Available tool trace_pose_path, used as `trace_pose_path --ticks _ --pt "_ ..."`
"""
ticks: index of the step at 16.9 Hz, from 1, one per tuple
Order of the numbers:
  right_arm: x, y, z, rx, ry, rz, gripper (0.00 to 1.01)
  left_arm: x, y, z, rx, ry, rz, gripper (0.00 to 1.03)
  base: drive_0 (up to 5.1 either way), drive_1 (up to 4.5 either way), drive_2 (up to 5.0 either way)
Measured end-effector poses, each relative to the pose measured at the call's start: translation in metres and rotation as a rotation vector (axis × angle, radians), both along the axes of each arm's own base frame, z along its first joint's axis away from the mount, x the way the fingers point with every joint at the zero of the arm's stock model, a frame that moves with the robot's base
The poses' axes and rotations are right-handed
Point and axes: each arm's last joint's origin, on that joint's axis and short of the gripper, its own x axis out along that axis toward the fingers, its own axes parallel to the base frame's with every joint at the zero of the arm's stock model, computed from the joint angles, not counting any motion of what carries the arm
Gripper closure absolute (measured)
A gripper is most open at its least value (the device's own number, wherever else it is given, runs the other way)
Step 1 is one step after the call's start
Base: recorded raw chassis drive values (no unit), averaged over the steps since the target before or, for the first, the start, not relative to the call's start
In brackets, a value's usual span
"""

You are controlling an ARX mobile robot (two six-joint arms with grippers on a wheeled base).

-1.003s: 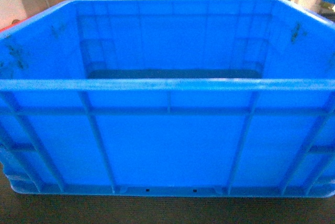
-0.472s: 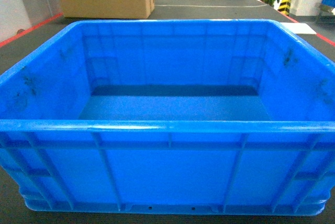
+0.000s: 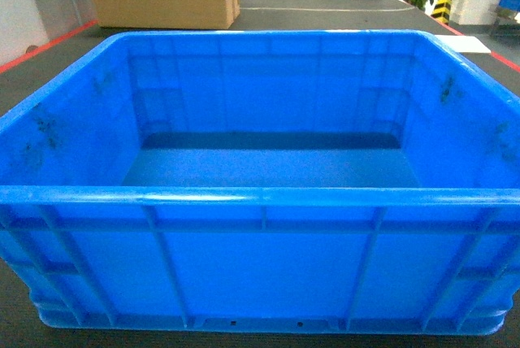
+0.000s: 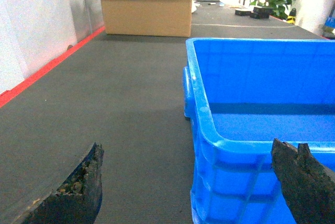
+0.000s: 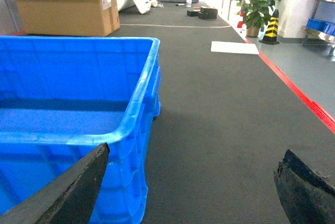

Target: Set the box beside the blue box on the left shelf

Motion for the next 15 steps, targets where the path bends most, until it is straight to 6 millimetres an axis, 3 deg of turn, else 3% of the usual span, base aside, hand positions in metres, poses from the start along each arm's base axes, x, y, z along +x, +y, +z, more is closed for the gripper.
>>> trace_pose_path --ticks 15 --pt "0.0000 0.0000 0.0000 0.000 0.000 0.000 0.03 0.0000 0.0000 0.0000 0.000 0.000 0.000 0.05 0.0 0.00 0.0"
